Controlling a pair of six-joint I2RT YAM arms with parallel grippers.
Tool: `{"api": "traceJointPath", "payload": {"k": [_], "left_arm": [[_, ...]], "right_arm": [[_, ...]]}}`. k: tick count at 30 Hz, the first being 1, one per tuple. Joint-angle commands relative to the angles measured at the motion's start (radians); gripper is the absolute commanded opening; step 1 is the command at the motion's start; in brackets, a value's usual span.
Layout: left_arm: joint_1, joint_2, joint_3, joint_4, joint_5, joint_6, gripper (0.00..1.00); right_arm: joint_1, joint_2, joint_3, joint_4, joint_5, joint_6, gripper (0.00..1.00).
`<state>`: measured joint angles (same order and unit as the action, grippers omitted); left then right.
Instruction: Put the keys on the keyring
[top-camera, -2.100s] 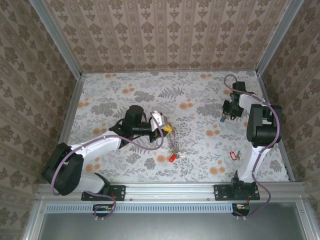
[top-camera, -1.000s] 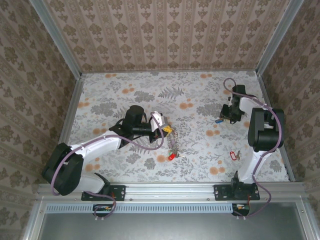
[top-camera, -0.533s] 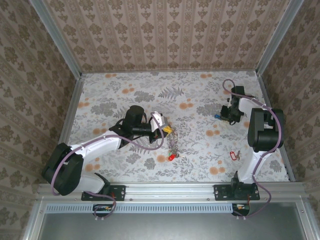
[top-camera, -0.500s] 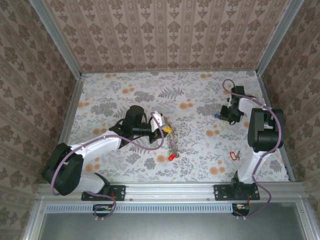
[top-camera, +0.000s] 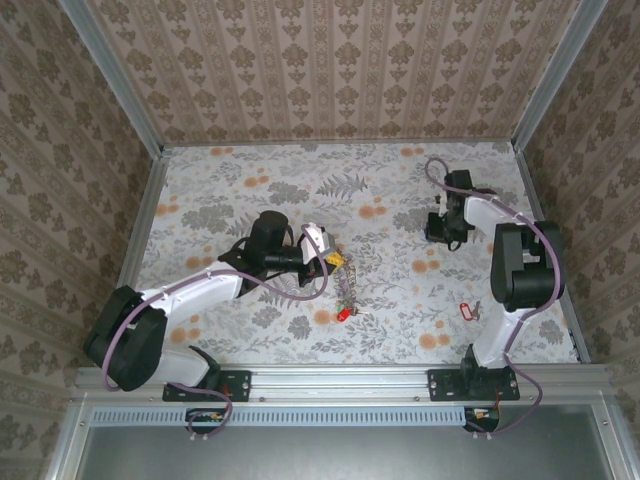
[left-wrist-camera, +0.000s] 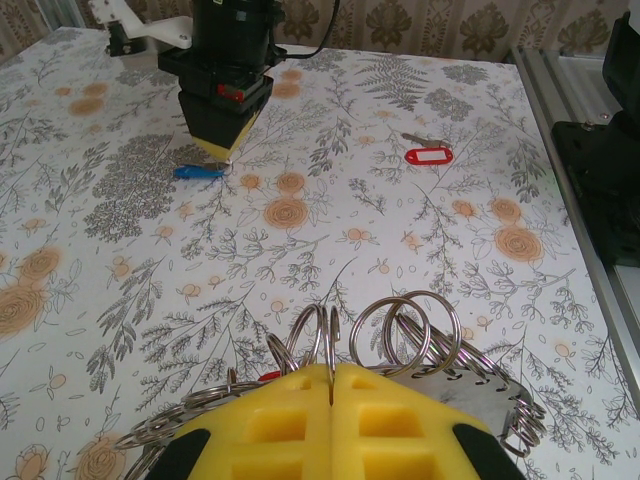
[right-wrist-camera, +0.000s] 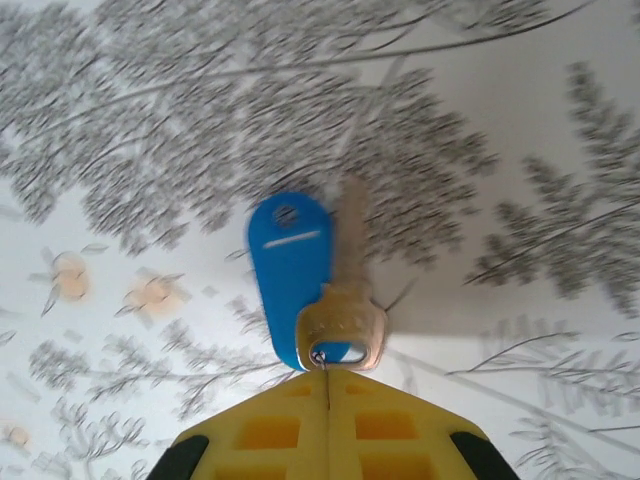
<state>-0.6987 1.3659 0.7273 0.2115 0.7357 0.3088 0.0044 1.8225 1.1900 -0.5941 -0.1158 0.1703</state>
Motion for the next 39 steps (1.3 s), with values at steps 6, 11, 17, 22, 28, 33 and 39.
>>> {"api": "traceJointPath", "payload": {"k": [6,11,17,22,28,33,39], "left_arm": [[0.002,-0.047,0.016,0.011,0.017,0.007,0.0],[0.001,-0.07,0.008,0.002,0.007,0.007,0.0],[-0.002,-0.084,0.003,0.0,-0.001,0.005,0.0],[-0.009,-0.082,0.006,-0.002,-0.006,0.004,0.0],[-0.013,-0.073,0.007,0.0,-0.006,0.004,0.0],[-0.016,-0.067,0.014,0.003,-0.007,0.004,0.0],[-0.017,-0.062,0.011,0.004,-0.004,0.004,0.0]], "right_arm": [[0.127,-0.092,-0.034,-0.115,-0.066,-0.058,0.0],[0.172,-0.133,-0.085,-0.145,-0.097,-0.064,0.0],[0.214,-0.107,-0.08,-0.188,-0.104,-0.101,0.0],[0.216,-0.075,-0.09,-0.15,-0.071,-0.083,0.05],[0.216,-0.045,-0.085,-0.095,-0.061,-0.053,0.07],[0.216,-0.032,-0.086,-0.063,-0.087,-0.025,0.15],[0.216,-0.031,-0.097,-0.059,-0.105,-0.007,0.23]]}}
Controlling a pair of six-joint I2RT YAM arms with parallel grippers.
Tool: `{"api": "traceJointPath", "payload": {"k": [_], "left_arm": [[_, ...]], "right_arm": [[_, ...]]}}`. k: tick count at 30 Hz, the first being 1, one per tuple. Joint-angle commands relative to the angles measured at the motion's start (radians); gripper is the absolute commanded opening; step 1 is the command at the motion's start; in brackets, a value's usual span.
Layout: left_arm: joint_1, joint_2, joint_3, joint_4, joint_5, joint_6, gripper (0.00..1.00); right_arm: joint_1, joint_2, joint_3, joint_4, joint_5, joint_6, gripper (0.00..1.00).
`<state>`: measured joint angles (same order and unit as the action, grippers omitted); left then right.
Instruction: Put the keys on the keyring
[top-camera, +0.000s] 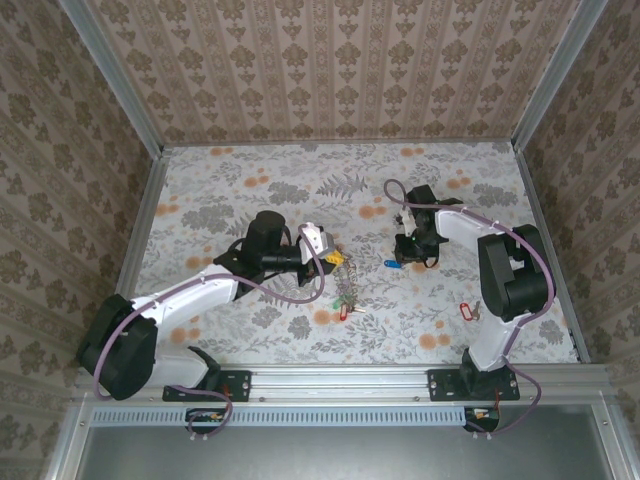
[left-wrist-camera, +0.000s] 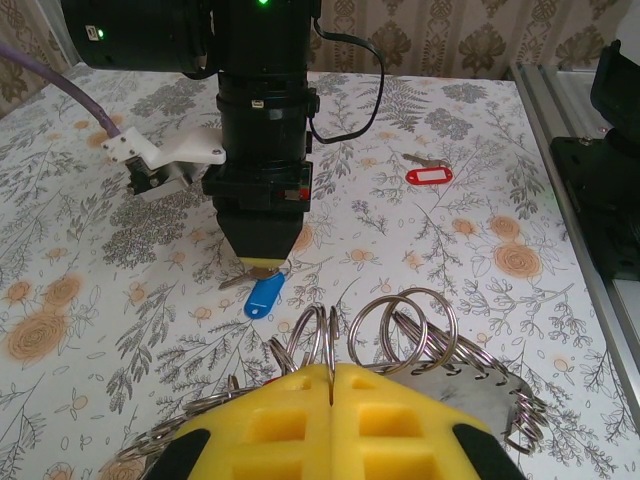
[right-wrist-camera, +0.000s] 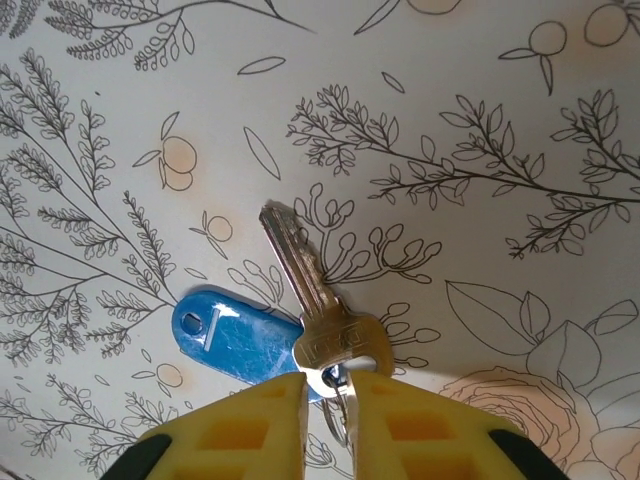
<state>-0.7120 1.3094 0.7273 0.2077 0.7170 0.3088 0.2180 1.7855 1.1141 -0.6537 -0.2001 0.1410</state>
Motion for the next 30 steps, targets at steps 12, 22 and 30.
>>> {"api": "traceJointPath", "payload": {"k": [12,22,30], "left_arm": [[-0.006,-0.007,0.009,0.009,0.019,0.006,0.0],[-0.007,-0.009,0.01,0.003,0.018,0.006,0.0],[-0.01,-0.005,0.014,0.005,0.019,0.005,0.0]], "right_arm": [[0.003,-0.028,-0.066,0.001,0.023,0.036,0.27],[0.003,-0.073,-0.071,0.034,0.017,0.066,0.12],[0.002,-0.057,-0.046,0.025,0.028,0.054,0.12]]}}
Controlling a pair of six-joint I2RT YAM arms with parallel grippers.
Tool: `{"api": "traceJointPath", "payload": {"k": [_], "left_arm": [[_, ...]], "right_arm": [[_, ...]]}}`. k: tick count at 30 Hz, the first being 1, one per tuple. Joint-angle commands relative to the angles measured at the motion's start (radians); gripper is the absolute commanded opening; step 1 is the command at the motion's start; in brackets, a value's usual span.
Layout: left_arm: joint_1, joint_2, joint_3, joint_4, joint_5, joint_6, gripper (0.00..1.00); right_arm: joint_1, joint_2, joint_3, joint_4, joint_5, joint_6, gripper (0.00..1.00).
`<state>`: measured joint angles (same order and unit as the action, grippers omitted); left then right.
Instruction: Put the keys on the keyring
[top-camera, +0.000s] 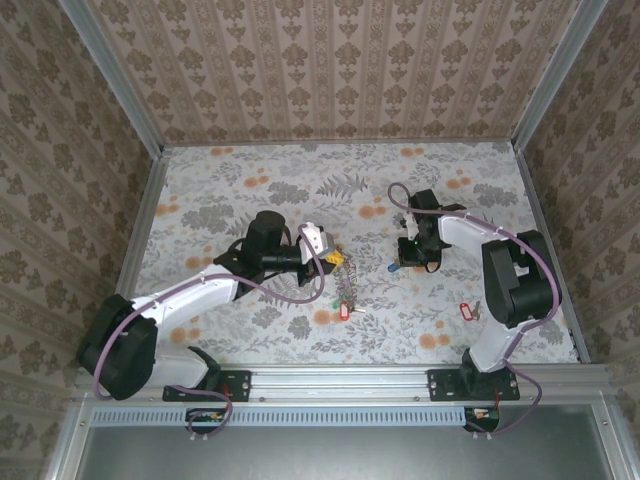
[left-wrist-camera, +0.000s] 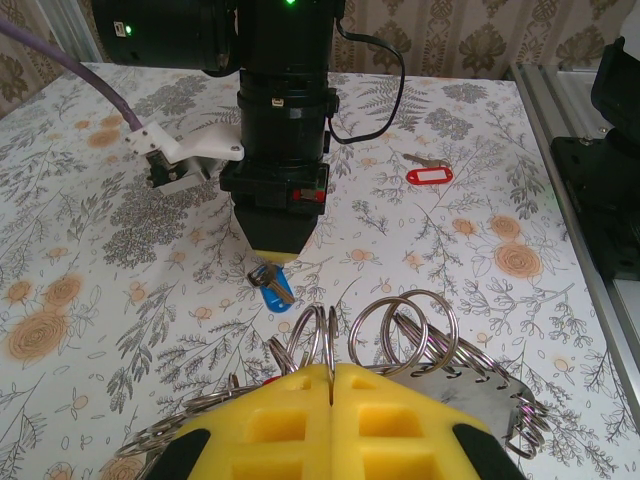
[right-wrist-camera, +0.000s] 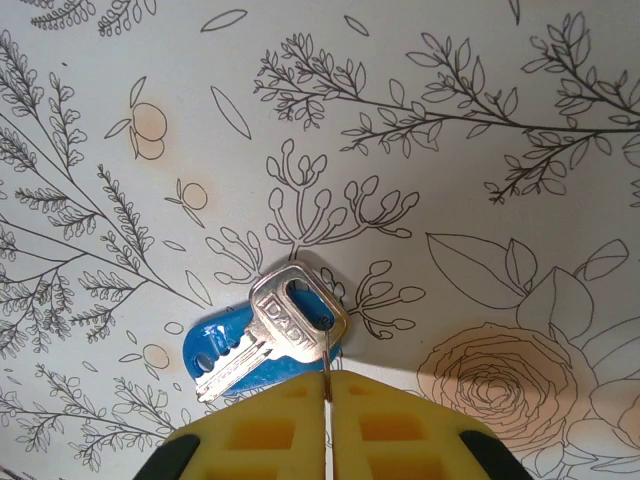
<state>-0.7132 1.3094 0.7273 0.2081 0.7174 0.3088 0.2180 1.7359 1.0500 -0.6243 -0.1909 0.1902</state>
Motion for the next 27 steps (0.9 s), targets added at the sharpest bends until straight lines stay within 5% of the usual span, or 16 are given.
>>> {"api": "traceJointPath", "payload": {"k": [1,27], "left_arm": [[-0.008,-0.003,0.014,0.006,0.018,0.005,0.0],[-0.011,0.001,0.02,-0.004,0.02,0.014,0.0]], "right_arm": [[0.001,-0.002,0.021,0.0,0.021,0.003,0.14],[0.003,0.042,0.043,-0.007,0.056,-0.009,0.23]]}}
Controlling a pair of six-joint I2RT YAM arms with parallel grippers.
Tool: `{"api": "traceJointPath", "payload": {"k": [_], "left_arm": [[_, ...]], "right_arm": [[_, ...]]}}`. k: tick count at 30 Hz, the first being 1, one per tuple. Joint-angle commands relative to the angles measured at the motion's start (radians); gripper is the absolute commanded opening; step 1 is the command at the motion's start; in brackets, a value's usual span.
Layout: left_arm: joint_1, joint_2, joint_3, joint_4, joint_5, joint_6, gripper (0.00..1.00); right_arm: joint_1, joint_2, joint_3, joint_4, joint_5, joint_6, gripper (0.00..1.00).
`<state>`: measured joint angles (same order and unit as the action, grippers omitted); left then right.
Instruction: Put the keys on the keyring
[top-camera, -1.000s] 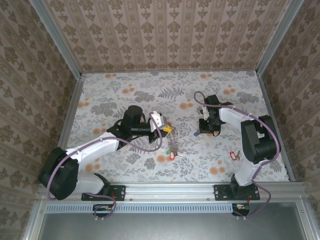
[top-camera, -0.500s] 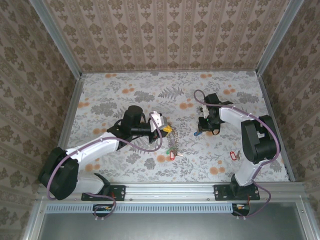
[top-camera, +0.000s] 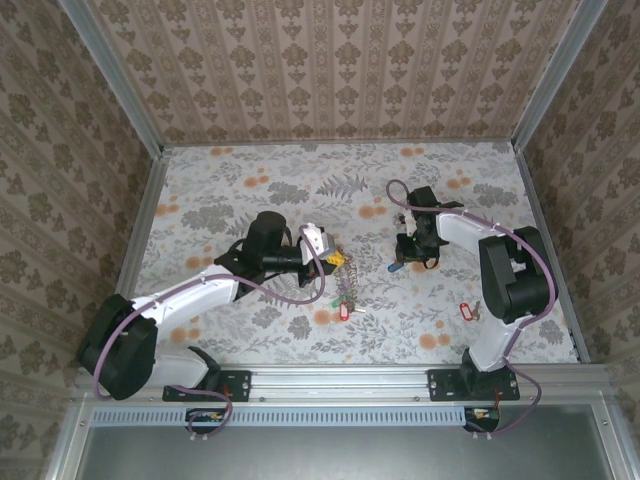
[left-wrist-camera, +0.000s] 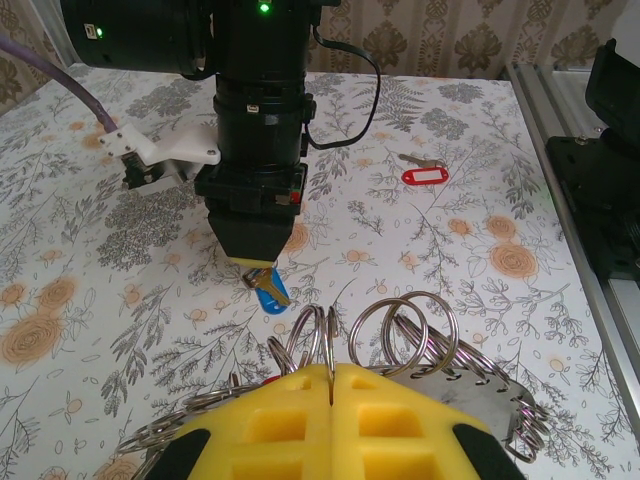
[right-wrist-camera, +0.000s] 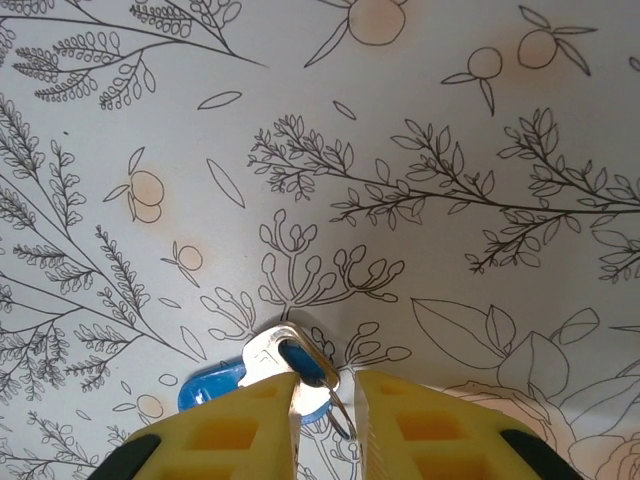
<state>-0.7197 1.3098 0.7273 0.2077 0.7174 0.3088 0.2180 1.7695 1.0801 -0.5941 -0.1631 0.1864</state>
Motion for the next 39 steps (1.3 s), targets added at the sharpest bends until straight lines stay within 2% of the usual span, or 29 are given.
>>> {"api": "traceJointPath", "payload": {"k": [1,20,39], "left_arm": [[-0.004,0.001,0.02,-0.003,0.019,0.012,0.0],[-0.005,-0.001,0.025,-0.005,0.021,0.01,0.0],[-0.007,-0.004,0.026,-0.013,0.02,0.014,0.0]], "right_arm": [[0.003,0.009,0.011,-0.039,0.026,-0.008,0.23],[0.003,0.007,-0.003,-0.046,-0.011,-0.018,0.15],[0.002,0.02,-0.005,-0.041,-0.018,-0.015,0.15]]}}
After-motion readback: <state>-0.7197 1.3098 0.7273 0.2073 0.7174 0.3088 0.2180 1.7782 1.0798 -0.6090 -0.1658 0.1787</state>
